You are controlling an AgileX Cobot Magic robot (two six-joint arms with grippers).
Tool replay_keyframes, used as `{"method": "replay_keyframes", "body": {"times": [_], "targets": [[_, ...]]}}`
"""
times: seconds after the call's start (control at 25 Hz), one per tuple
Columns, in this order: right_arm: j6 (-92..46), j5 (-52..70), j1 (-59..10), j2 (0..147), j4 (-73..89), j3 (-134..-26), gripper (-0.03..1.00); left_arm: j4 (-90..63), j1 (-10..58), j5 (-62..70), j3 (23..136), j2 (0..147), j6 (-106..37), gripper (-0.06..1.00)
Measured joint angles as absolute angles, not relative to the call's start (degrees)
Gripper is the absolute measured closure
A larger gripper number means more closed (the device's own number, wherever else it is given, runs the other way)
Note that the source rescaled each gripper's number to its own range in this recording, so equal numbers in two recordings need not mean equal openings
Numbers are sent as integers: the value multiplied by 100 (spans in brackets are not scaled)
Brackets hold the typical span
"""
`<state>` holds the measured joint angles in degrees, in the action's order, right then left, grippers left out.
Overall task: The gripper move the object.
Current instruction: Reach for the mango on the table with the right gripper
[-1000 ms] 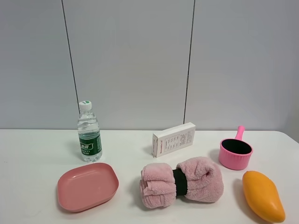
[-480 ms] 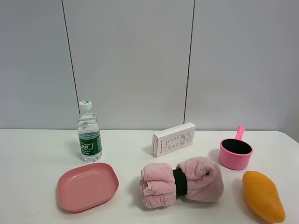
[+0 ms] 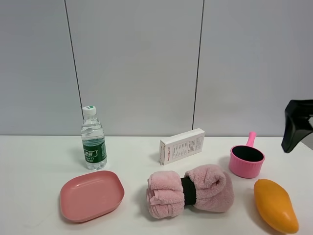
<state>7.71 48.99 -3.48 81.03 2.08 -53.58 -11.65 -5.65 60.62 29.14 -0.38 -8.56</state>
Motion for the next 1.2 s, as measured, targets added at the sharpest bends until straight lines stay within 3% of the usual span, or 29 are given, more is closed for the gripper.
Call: {"method": "replay_keyframes", "body": {"times": [0.52,1.2], "targets": [[859,3949,-610,9781,38,-5362,-3,-1165,-565,6062,2914,-38,-856,-6],[859,3287,-789,10661,0,-5362,-3,-1165,-565,6062,2914,-38,-856,-6]]}}
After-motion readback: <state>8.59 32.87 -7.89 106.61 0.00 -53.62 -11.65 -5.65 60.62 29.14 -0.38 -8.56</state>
